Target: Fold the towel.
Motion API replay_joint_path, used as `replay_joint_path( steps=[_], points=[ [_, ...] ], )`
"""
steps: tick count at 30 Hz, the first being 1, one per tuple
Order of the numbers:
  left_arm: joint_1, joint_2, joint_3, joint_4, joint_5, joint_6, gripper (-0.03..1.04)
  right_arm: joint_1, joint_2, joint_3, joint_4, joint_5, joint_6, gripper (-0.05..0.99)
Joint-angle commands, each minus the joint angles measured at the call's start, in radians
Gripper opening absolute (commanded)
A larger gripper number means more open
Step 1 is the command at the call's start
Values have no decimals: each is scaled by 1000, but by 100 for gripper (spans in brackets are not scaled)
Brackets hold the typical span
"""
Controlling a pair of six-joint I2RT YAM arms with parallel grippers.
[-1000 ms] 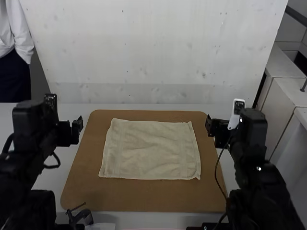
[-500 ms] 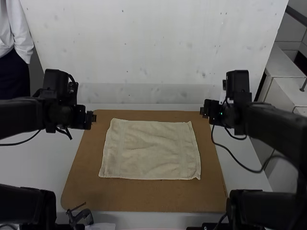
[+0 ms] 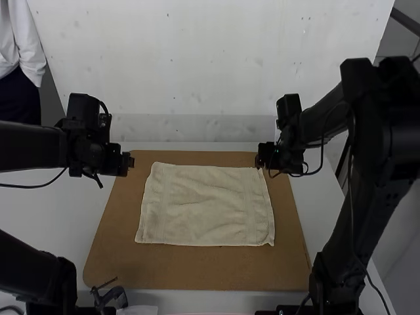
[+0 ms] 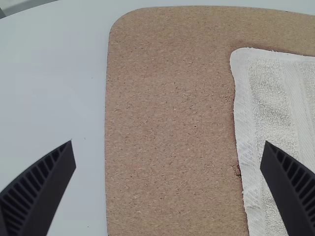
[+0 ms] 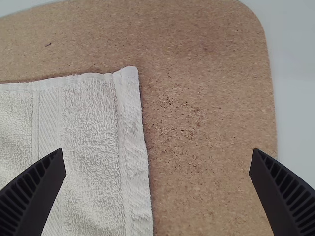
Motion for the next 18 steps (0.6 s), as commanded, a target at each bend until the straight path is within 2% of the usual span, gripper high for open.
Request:
replay_joint_path(
  steps=[1, 10, 18],
  points=[
    [-18, -9, 29, 10, 5, 1, 97, 25, 51, 47, 27, 19, 14, 96],
    [-26, 0, 27, 21, 9, -2, 97, 39, 232, 125, 47, 14, 0, 96],
    [-21, 17, 17, 59, 8, 1, 97, 100, 317, 205, 37, 17, 17, 93]
  ],
)
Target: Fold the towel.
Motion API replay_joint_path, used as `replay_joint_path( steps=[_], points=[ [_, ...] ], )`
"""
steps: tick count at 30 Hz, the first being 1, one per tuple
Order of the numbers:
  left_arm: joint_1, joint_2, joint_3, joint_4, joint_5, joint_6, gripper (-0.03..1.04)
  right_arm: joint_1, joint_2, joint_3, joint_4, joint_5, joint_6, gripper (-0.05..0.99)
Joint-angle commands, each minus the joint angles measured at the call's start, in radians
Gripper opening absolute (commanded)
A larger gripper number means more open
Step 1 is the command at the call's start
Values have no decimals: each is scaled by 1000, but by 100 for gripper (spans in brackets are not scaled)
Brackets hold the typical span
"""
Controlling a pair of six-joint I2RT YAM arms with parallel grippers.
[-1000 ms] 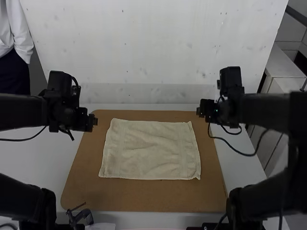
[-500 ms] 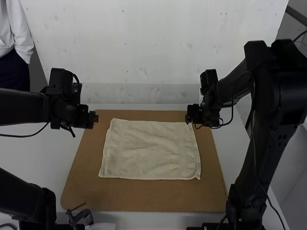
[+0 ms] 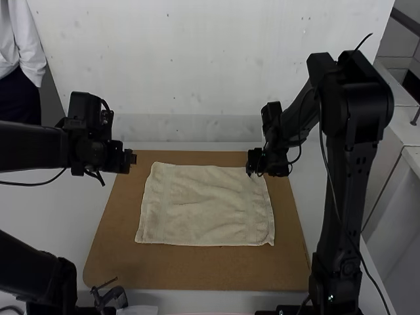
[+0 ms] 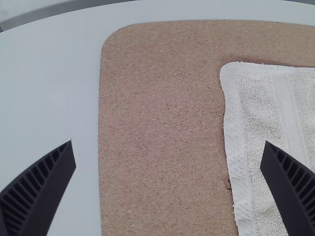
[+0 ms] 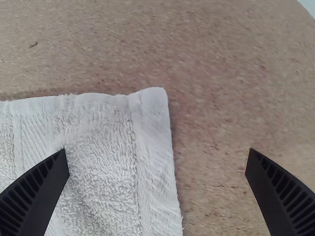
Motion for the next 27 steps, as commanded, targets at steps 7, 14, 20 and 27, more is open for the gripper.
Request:
replay_joint_path(
  steps=[7, 14, 20, 27],
  points=[
    [1, 35, 17, 28, 8, 6, 97, 80, 84, 82, -69, 49, 30, 65],
    [-25, 93, 27, 36, 0, 6, 97, 63, 114, 96, -103, 106, 37, 2],
    [-88, 226, 113, 44, -43, 7, 96, 57, 119, 92, -112, 111, 35, 2],
    [-138, 421, 273, 21, -72, -14, 94, 43, 128, 85, -106, 120, 29, 2]
  ],
)
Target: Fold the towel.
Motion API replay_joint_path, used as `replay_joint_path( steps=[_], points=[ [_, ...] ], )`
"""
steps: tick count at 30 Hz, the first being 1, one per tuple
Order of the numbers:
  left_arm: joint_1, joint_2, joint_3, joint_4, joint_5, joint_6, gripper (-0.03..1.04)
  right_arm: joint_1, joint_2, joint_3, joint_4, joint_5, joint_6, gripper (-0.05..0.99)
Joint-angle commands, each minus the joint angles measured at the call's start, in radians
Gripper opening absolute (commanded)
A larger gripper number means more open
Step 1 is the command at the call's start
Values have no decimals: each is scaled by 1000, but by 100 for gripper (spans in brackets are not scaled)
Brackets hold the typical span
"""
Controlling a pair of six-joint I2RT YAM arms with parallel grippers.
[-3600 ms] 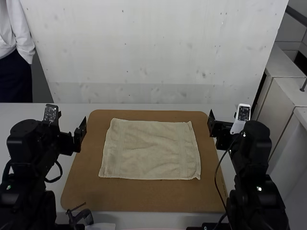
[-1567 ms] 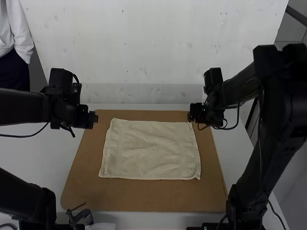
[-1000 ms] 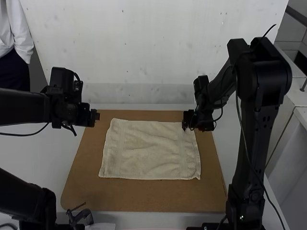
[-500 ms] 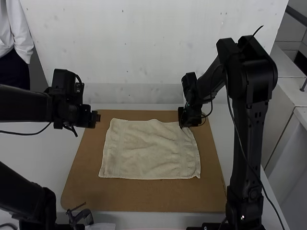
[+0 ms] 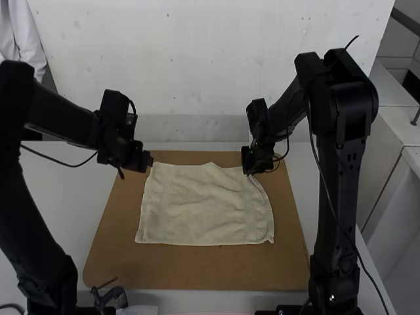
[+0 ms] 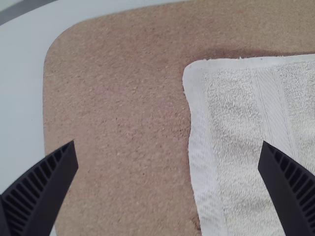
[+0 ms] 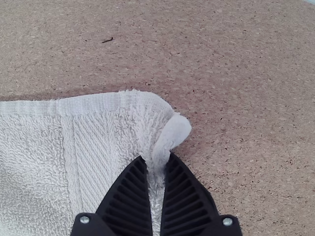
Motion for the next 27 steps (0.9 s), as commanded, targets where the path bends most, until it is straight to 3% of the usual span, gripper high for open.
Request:
replay_joint_path(
  steps=[1, 5, 9, 15, 18, 20, 21, 25, 27],
  points=[
    [-29, 99, 94, -10, -42, -16, 94, -46, 71, -20, -12, 98, -2, 2],
    [-46, 219, 170, -13, -78, -17, 94, -52, 77, -26, -4, 99, -6, 2],
    [-58, 309, 255, -68, -110, -51, 91, -61, 81, -32, 8, 99, -16, 2],
    [-70, 381, 318, -74, -104, -65, 90, -57, 98, -39, 17, 105, -19, 2],
    [-67, 415, 343, -74, -75, -69, 88, -52, 98, -44, 17, 108, -19, 2],
    [-67, 440, 352, -80, -49, -69, 80, -52, 91, -50, 16, 110, -26, 2],
    [-67, 455, 360, -99, -36, -77, 70, -52, 87, -53, 16, 110, -28, 2],
    [-66, 513, 371, -129, -22, -88, 8, -57, 74, -61, 17, 118, -39, 2],
    [-64, 524, 369, -129, -21, -88, 2, -58, 72, -62, 19, 118, -40, 2]
  ],
)
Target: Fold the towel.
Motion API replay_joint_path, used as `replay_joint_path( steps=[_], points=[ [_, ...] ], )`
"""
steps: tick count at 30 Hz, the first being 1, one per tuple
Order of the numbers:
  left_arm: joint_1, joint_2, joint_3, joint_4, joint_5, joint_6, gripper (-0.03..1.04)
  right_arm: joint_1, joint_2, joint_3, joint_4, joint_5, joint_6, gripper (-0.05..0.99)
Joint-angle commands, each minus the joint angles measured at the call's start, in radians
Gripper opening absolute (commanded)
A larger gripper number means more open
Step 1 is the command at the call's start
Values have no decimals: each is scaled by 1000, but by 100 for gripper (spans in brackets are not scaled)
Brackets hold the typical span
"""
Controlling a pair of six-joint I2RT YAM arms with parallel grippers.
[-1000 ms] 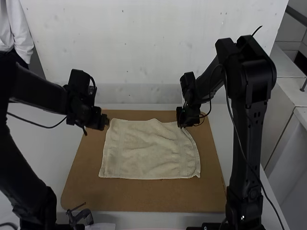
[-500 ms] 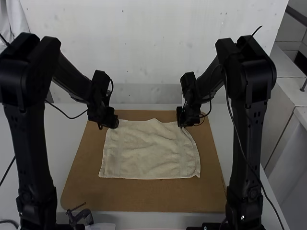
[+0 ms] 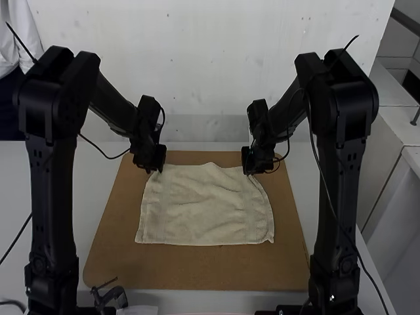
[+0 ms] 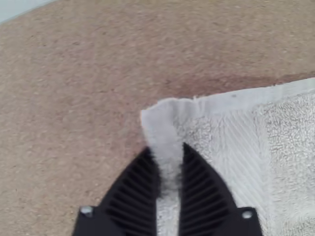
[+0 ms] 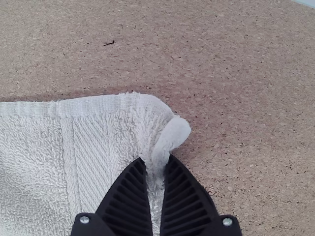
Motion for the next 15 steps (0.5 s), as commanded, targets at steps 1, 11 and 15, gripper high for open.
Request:
replay_joint_path(
  steps=[1, 11, 15],
  points=[
    [18, 66, -3, -13, -11, -12, 2, -52, 69, -48, -13, 124, -21, 2],
    [49, -88, -3, -15, -6, -1, 2, -52, -5, -62, 85, 118, -23, 2],
    [61, -167, 17, -39, -6, -3, 1, -50, -65, -61, 140, 117, -21, 2]
  ],
)
